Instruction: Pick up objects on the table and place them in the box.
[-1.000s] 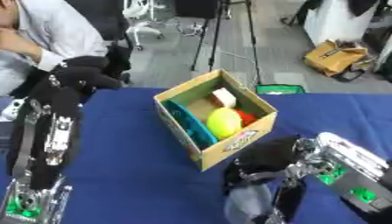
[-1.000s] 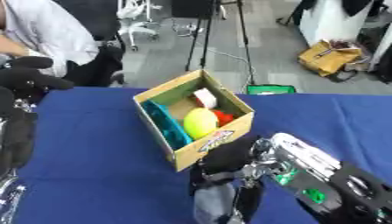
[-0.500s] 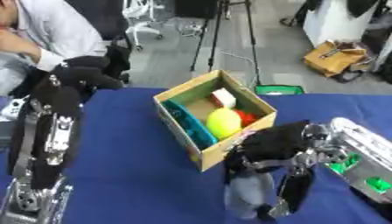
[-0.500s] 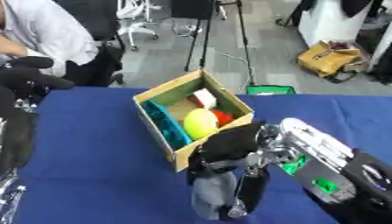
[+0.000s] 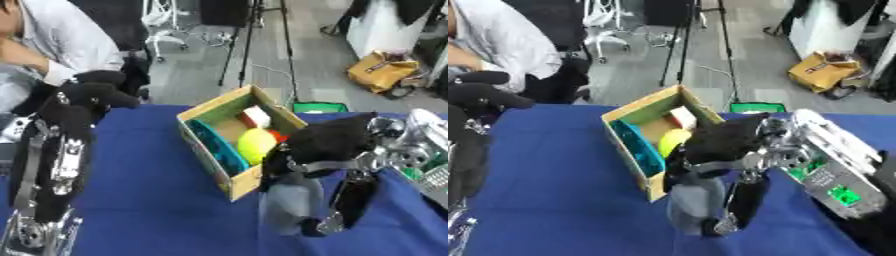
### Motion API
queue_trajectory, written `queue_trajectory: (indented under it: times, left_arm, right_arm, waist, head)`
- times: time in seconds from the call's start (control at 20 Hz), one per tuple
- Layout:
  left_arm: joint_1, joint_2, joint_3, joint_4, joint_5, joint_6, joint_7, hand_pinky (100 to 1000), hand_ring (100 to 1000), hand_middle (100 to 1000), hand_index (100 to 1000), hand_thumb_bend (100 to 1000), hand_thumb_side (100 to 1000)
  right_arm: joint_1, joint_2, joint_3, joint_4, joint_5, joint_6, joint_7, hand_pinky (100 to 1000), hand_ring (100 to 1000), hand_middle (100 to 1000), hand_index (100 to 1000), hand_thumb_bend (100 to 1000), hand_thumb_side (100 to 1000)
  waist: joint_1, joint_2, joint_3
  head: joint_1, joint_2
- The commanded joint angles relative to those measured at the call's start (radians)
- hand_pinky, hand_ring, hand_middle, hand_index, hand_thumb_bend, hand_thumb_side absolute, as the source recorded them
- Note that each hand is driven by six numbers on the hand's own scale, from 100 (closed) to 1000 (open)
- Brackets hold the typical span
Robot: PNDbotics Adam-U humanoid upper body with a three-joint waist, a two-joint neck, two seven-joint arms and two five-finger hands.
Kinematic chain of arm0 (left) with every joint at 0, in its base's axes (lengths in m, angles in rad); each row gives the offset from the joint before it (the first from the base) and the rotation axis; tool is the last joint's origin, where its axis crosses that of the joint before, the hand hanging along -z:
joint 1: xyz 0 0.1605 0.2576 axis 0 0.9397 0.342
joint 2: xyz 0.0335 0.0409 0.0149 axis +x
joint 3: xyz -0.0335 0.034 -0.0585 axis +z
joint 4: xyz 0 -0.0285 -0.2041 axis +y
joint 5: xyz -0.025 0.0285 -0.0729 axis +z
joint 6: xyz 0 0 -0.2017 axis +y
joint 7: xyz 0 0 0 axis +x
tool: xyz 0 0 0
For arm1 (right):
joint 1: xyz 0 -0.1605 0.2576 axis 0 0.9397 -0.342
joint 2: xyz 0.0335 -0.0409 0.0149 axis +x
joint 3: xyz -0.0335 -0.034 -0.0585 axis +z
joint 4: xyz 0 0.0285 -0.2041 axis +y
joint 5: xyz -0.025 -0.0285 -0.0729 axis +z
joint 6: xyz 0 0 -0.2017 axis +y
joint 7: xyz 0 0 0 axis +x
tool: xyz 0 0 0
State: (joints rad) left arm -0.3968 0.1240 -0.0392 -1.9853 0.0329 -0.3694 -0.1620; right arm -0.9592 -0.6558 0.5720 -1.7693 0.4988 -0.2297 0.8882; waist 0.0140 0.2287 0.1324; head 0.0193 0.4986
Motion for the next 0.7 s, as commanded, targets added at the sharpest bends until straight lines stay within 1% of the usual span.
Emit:
queue_trajectory:
  times: [0.05, 0.2, 0.45, 0.7]
  left_arm:
    - [-0.023, 0.015, 0.001, -0.015, -0.002, -0.003, -0.002, 707, 651, 746, 750, 100, 646]
    - [-0.028, 0.017, 0.000, -0.015, -0.002, -0.004, -0.004, 707, 651, 746, 750, 100, 646]
    - [-0.036, 0.021, -0.002, -0.015, -0.002, -0.006, -0.008, 706, 652, 747, 750, 100, 645]
    - [-0.053, 0.026, -0.005, -0.015, -0.002, -0.011, -0.013, 705, 653, 747, 750, 100, 645]
  right_arm:
    - [-0.044, -0.026, -0.034, 0.017, -0.018, -0.006, 0.019, 226, 386, 319, 402, 187, 133]
    - [-0.066, -0.030, -0.044, 0.044, -0.019, -0.001, 0.019, 226, 386, 317, 399, 186, 130]
    - [-0.093, -0.026, -0.071, 0.083, -0.024, 0.008, 0.019, 215, 376, 310, 397, 156, 122]
    - [-0.135, -0.025, -0.096, 0.153, 0.002, 0.009, 0.003, 213, 374, 307, 392, 139, 121]
  waist:
    - [-0.004, -0.009, 0.007]
    - [-0.009, -0.003, 0.013]
    - [-0.015, 0.011, 0.021]
    - [-0.023, 0.037, 0.038]
  head:
    - [-0.006, -0.021]
    - [-0.009, -0.029]
    - [-0.014, -0.045]
    - [-0.023, -0.078]
